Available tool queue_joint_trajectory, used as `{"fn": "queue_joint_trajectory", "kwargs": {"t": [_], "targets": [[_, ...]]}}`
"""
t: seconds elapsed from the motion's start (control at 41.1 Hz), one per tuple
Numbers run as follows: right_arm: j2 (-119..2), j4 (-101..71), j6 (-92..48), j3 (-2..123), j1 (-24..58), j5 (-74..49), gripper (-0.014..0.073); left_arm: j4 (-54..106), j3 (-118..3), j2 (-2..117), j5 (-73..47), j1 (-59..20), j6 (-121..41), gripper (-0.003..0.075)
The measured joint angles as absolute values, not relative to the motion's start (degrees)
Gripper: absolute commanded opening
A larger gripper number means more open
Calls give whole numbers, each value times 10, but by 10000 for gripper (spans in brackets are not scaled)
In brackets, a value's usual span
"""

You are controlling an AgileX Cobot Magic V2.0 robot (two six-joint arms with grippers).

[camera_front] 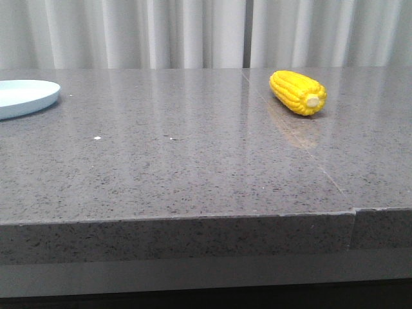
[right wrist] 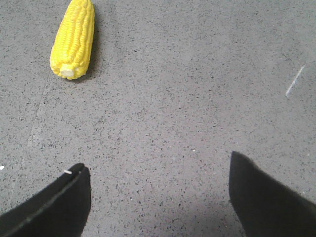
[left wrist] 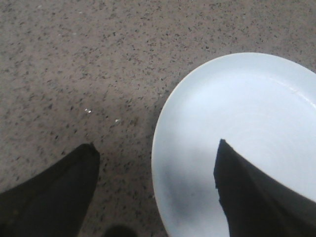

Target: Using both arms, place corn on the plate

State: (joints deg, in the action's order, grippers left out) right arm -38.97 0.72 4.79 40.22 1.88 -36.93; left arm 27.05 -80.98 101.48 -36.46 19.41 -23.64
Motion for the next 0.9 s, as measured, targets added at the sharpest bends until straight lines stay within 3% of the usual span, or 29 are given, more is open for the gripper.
{"fn": "queue_joint_trajectory", "kwargs": {"t": [0.584, 0.73, 0.9], "targets": [[-390, 7, 48, 402, 19, -369, 602, 260, -852, 1102, -359, 177, -248, 471], [-390, 7, 48, 402, 19, -369, 602, 257, -852, 1103, -357, 175, -251, 361], [-390, 7, 48, 402, 19, -369, 602, 251, -852, 1103, -362, 175, -252, 169]]}}
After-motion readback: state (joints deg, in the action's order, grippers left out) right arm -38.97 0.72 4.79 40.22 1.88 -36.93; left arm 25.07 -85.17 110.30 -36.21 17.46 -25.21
